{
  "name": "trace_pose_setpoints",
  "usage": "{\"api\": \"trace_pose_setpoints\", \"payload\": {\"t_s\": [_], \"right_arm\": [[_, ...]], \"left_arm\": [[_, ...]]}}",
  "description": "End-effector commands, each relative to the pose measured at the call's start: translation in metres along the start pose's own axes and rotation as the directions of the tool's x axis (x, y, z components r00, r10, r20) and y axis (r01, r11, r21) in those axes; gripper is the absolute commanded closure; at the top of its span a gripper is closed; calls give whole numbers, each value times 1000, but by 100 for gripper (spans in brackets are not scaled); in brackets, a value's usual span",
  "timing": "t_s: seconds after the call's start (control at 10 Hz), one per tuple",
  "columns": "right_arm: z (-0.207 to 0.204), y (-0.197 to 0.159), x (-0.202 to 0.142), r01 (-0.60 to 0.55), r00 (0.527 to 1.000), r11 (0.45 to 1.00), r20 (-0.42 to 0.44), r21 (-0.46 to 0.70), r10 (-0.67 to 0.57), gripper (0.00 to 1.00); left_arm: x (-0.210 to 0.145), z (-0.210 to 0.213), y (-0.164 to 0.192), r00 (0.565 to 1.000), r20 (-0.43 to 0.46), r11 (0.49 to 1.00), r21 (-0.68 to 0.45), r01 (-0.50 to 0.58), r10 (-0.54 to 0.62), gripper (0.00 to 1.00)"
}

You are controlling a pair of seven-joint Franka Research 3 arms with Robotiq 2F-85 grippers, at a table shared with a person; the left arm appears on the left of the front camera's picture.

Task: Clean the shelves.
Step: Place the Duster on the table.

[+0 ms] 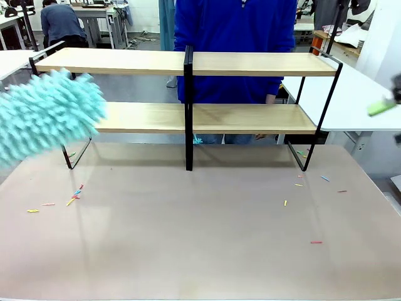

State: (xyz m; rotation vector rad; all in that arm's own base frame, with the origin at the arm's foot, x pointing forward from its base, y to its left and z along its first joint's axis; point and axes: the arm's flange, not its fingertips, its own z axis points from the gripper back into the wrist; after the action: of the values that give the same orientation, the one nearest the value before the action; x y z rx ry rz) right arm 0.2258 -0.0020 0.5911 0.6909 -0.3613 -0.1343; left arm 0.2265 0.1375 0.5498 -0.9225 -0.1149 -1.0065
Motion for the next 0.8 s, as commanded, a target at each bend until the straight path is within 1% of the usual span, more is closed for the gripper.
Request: {"api": "trace_pose_setpoints", "payload": {"t_s": [0.0, 0.1, 0.2, 0.3, 0.4, 0.5, 0.6, 0.7], "right_arm": [[-22, -72, -16, 81, 993, 996, -85, 33, -78, 0], [-29, -92, -15, 118, 983, 991, -151, 56, -109, 0], [-41, -107, -15, 103, 974, 993, -210, 57, -89, 0], [-51, -119, -13, 177, 971, 983, -174, 46, -167, 0], [-56, -107, -19, 182, 981, 982, 79, -56, -178, 0], [-6, -107, 12, 157, 972, 987, -183, 43, -147, 0], [-8, -115, 25, 180, 977, 984, -117, 5, -179, 0], [-28, -101, 39, 110, 976, 991, -195, 82, -93, 0]], "left_arm": [[33, -54, 15, 997, -46, 998, -3, 69, -69, 87], [57, -88, 26, 997, -34, 997, -30, 75, -76, 87], [70, -111, 38, 999, -32, 999, -39, 36, -37, 87], [74, -109, 58, 979, 4, 961, 195, -199, 202, 87], [55, -97, 32, 996, -62, 998, -28, 58, -59, 87], [55, -97, 32, 996, -62, 998, -28, 58, -59, 87], [69, -116, 51, 998, -55, 998, 58, -29, 33, 87], [82, -123, 58, 996, -64, 989, 131, 73, -65, 87]]}}
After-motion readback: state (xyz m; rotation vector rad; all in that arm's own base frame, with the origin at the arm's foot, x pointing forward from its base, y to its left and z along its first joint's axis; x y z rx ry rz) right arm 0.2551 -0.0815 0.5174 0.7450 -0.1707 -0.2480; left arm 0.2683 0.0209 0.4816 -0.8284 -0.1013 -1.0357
